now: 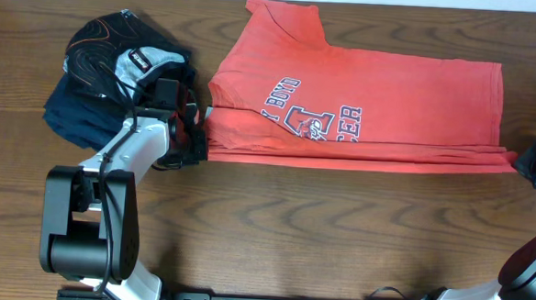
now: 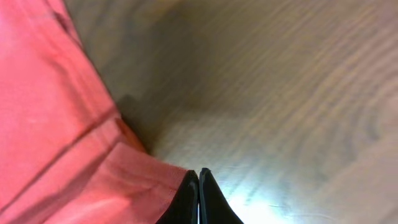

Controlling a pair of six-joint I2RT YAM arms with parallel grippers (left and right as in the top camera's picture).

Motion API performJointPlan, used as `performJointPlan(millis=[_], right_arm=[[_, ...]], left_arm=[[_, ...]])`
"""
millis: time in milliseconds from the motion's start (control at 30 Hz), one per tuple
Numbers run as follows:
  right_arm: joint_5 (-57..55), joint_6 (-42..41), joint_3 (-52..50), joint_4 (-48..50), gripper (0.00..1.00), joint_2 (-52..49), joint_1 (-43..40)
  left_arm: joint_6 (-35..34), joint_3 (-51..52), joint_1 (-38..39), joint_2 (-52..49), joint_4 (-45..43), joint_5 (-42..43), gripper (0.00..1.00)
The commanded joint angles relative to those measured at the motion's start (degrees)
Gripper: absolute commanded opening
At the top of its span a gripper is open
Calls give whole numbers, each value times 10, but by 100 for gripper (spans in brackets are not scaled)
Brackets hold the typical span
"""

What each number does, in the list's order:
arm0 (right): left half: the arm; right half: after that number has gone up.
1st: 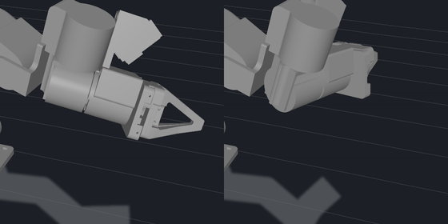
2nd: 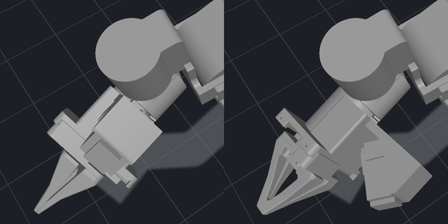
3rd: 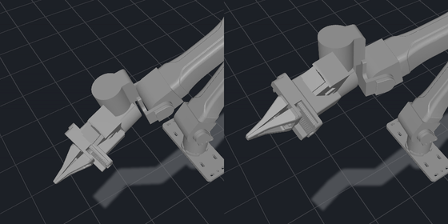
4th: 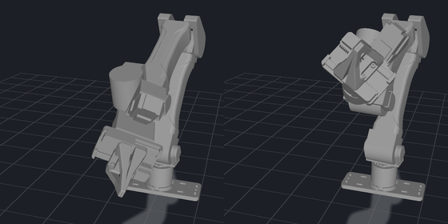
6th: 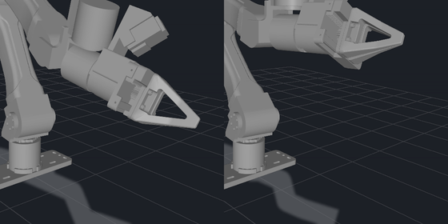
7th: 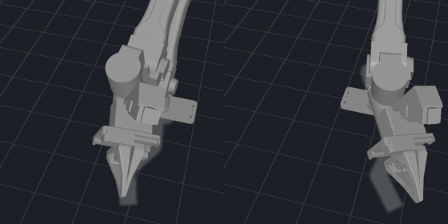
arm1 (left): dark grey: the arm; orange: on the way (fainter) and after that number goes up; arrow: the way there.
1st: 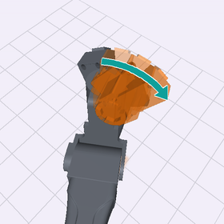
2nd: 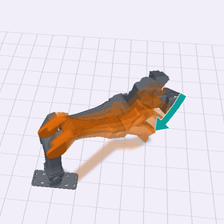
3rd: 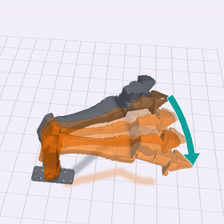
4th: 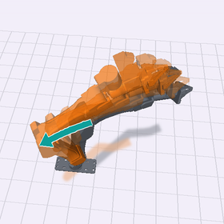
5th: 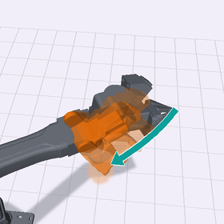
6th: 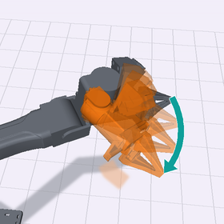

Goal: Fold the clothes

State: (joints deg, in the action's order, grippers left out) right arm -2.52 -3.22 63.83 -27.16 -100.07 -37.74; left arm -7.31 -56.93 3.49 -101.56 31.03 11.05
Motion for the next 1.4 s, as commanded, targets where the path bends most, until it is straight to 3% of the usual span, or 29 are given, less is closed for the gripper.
performJointPlan(millis=[0,200,367,533,667,800,967,1133,1367], right_arm=[[-82,0,13,6,1,9,-2],[-47,-25,13,5,2,9,-2],[20,-58,12,-35,9,7,-3],[139,-75,11,-76,29,6,-7],[202,-75,11,-115,21,6,-7],[143,-124,-9,-159,9,6,-5],[117,-156,-67,-91,6,5,-5],[21,-205,-127,-28,6,5,-10],[-16,-231,-145,-16,3,7,-57]], left_arm=[[2,-10,-4,10,0,-17,6],[2,-10,-4,10,0,-16,6],[2,-10,-4,10,0,-16,6],[2,-10,-4,10,5,-16,6],[2,-10,-4,10,13,-16,6],[2,-10,-4,10,15,-16,6],[2,-10,-4,10,16,-16,6],[5,-10,-4,10,23,-16,6],[13,-11,-6,10,34,-17,6]])
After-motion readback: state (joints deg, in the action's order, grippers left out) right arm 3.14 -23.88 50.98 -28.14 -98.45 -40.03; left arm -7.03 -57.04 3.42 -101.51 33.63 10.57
